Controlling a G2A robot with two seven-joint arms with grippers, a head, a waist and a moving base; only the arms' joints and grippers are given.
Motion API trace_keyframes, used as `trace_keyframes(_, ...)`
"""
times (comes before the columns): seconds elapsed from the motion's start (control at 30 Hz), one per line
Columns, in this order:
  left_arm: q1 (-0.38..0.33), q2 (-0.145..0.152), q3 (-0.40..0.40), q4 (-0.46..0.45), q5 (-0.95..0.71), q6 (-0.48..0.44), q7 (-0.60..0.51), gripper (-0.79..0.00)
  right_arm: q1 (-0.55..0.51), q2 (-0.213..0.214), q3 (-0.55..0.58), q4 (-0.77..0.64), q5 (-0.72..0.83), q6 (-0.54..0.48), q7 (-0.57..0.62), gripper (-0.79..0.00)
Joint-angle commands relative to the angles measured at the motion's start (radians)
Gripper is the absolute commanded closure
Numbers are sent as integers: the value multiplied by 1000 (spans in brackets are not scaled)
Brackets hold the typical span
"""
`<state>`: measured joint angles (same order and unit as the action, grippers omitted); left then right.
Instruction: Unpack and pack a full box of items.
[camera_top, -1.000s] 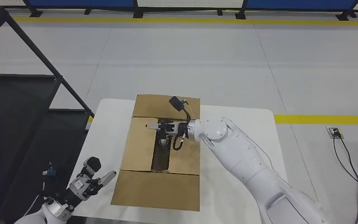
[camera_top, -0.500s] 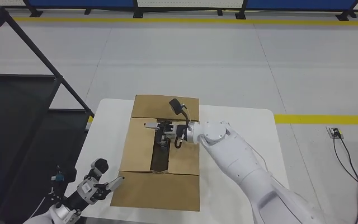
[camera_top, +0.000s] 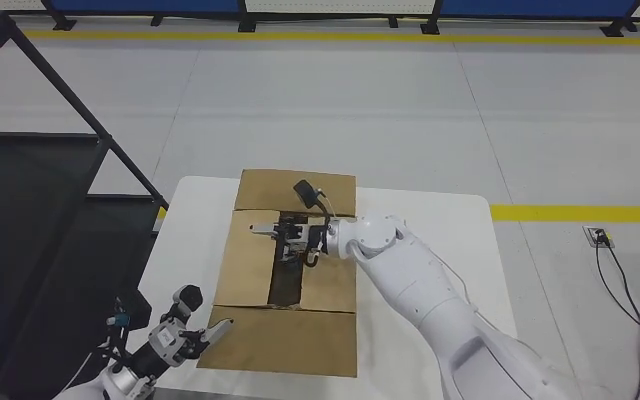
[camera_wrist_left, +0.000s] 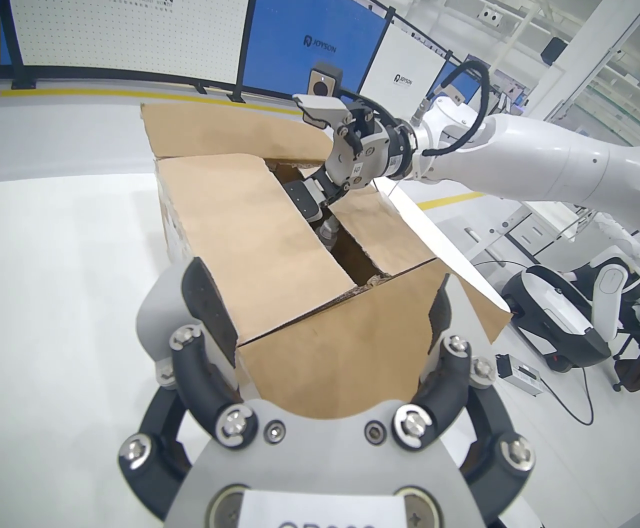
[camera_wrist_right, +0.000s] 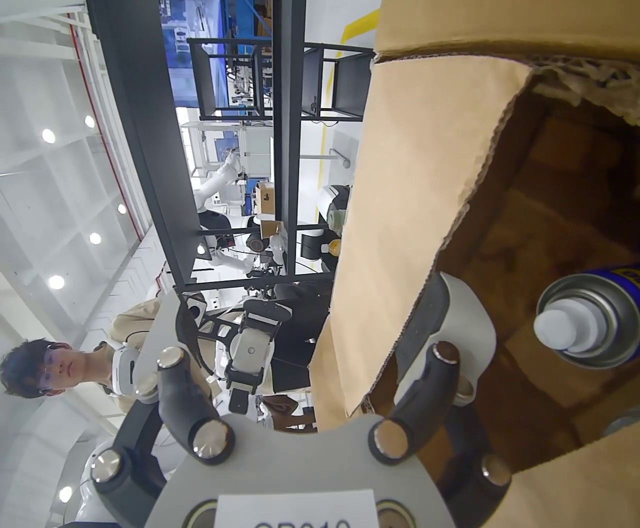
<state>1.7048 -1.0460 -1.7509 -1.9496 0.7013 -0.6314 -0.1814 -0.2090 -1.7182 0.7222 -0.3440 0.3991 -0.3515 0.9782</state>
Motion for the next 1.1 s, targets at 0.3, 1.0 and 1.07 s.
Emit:
trace_keyframes(0.3, -14, -4, 36, -5, 103, 36, 29, -785, 24, -19, 55, -9, 94, -107, 83, -785)
trace_keyframes(1.0, -89, -28, 98, 73, 141, 306, 131, -785, 64, -102, 50, 31, 129, -228, 196, -785)
trace_keyframes(1.07, -88, -29, 88, 77, 125, 315, 126, -785, 67, -104, 54, 41, 133, -239, 214, -785)
